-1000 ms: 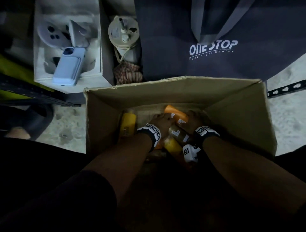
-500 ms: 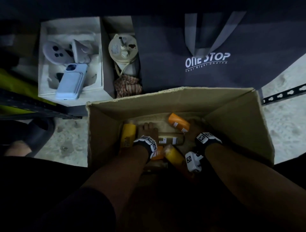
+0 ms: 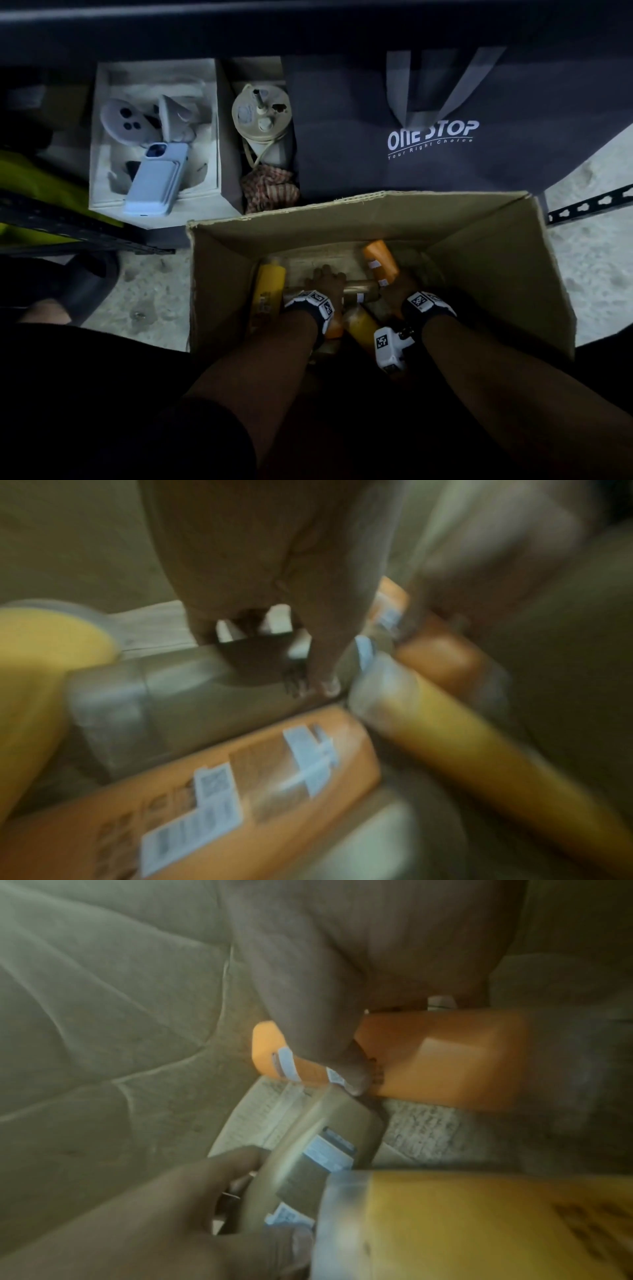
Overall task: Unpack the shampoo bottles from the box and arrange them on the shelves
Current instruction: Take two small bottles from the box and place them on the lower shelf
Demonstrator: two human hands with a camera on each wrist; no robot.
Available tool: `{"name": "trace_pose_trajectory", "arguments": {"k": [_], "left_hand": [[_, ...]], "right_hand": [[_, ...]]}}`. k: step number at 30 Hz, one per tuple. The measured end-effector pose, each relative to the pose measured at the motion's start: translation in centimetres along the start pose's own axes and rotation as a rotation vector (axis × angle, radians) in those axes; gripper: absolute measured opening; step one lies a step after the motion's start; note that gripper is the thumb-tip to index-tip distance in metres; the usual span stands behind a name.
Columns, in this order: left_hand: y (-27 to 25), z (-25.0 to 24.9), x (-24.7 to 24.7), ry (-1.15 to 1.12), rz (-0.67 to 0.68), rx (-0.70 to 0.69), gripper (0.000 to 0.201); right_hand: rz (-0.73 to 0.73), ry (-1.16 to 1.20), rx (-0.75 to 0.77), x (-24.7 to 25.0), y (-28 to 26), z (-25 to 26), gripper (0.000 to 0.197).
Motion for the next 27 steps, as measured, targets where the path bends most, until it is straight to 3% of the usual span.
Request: {"name": "trace_pose_trajectory", "arguments": {"k": [3,7,11,15,21,25,27], "left_hand": [[-0.6,0.5,0.9,-0.049,-0.016,0.009,0.063],[-2.0,0.3,2.8,-0.163,-0.086,0.031,0.066],[-3.6,0.7,3.7,-0.364,-0.161,0.083,0.063],[-5.6,1.0,4.6,-0.502,-0.239,0.109,0.060],[-9.1,-1.0,5.8,-0.790,-0.256,0.166,0.057],[-11.6,-2.1,6.2,-0.796,-0.212,0.141,0.062],[-12.7,-2.4,6.4,-0.801,-0.223,0.145,0.062]], "right_hand": [[0.011,-0.025,-0.040,0.3,-0.7,0.2,0.069],[-0.011,0.066,-0.073,1.1,-2.1,0.8,0.031],[0.002,0.105,-0.054,0.9,-4.3,1.7,0.034],[-0.034,0.179,-0.065,1.5,-6.1,2.4,0.053],[0.001,0.256,0.007,2.3,-9.0,3.5,0.040],[0.020,0.305,0.079,2.7,-11.5,4.0,0.021],[0.020,0.279,0.097,3.3,-12.4,4.1,0.028]]}}
Point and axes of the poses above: each hand's wrist, its own y-axis towards the middle knuckle, its own x-axis out of the back of the hand, z = x × y, the point moved 1 cm from there along y, towards the middle knuckle, and after that the axes turned 10 degrees about y, right-handed, at the moved point
